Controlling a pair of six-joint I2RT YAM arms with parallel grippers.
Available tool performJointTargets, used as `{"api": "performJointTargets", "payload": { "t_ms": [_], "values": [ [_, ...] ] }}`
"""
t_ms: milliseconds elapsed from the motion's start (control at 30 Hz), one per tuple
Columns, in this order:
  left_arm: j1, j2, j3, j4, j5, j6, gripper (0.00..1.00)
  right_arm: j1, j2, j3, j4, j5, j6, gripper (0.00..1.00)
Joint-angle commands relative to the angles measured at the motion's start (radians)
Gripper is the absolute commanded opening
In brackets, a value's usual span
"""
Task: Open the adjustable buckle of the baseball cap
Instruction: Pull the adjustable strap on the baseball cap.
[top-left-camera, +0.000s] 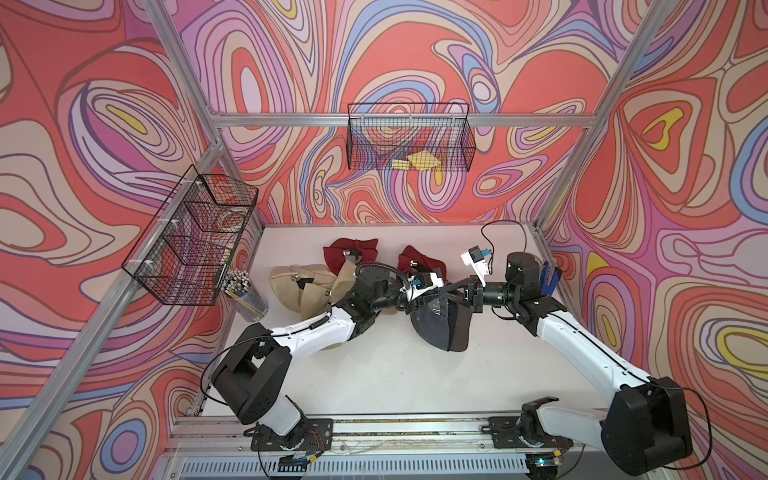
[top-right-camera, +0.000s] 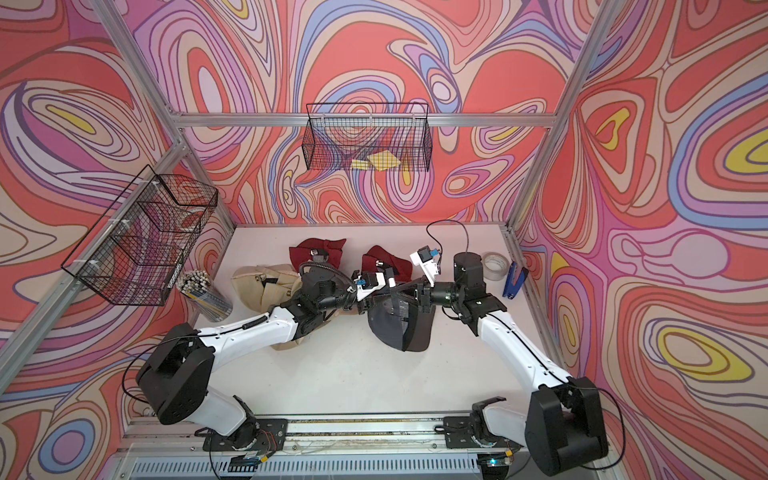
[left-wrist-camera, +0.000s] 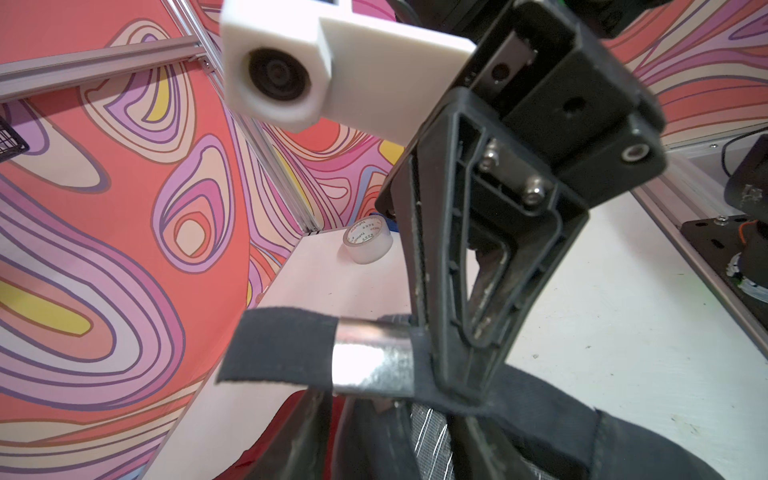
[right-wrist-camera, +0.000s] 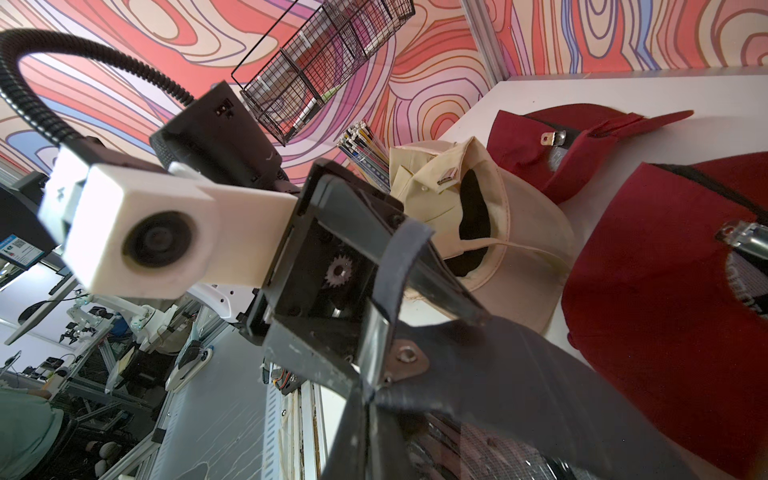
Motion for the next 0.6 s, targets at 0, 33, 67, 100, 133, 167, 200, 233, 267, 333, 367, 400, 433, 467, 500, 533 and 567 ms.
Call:
{"api": "performJointTargets", "payload": {
  "t_ms": [0,33,67,100,133,167,200,233,267,333,367,400,433,467,500,533,567],
  "values": [
    [-0.001,-0.014,0.004,0.120,0.022,-0.017,0.33,0.007,0.019,0.013,0.009,-0.030,0.012,0.00],
    [-0.001,-0.015,0.005,0.115,0.029,-0.013,0.31,0.007,0.024,0.014,0.009,-0.033,0.012,0.00],
    [-0.001,-0.014,0.005,0.116,0.032,-0.013,0.31,0.007,0.027,0.013,0.010,-0.034,0.011,0.00],
    [-0.001,-0.014,0.003,0.121,0.031,-0.015,0.31,0.006,0.030,0.012,0.009,-0.035,0.011,0.00],
    [-0.001,-0.014,0.001,0.125,0.029,-0.015,0.30,0.007,0.033,0.011,0.008,-0.036,0.011,0.00],
    [-0.001,-0.015,-0.002,0.127,0.025,-0.016,0.30,0.007,0.036,0.012,0.008,-0.038,0.009,0.00],
    [-0.002,-0.017,-0.003,0.127,0.019,-0.014,0.29,0.006,0.038,0.010,0.008,-0.041,0.007,0.00],
    [-0.001,-0.019,-0.005,0.127,0.011,-0.013,0.28,0.006,0.041,0.009,0.005,-0.043,0.005,0.00],
    [-0.001,-0.020,-0.005,0.127,0.003,-0.012,0.27,0.006,0.043,0.010,0.000,-0.045,0.000,0.00],
    [-0.002,-0.022,-0.006,0.122,-0.008,-0.009,0.27,0.006,0.042,0.007,-0.009,-0.048,-0.007,0.00],
    [-0.001,-0.022,-0.004,0.115,-0.010,-0.005,0.26,0.006,0.041,0.005,-0.012,-0.049,-0.010,0.00],
    [-0.001,-0.023,-0.002,0.109,-0.012,-0.003,0.24,0.007,0.041,0.006,-0.012,-0.049,-0.011,0.00],
    [-0.001,-0.022,0.000,0.107,-0.017,-0.003,0.21,0.006,0.037,0.004,-0.013,-0.049,-0.012,0.00],
    [-0.001,-0.022,0.000,0.107,-0.022,-0.003,0.18,0.006,0.035,0.004,-0.014,-0.049,-0.013,0.00],
    [-0.001,-0.023,0.000,0.107,-0.029,-0.004,0.15,0.007,0.033,0.004,-0.017,-0.048,-0.014,0.00],
    [-0.002,-0.024,0.000,0.108,-0.036,-0.004,0.13,0.007,0.029,0.005,-0.021,-0.045,-0.017,0.00],
    [-0.001,-0.024,-0.002,0.107,-0.045,-0.004,0.11,0.007,0.026,0.005,-0.024,-0.044,-0.019,0.00]
  ]
}}
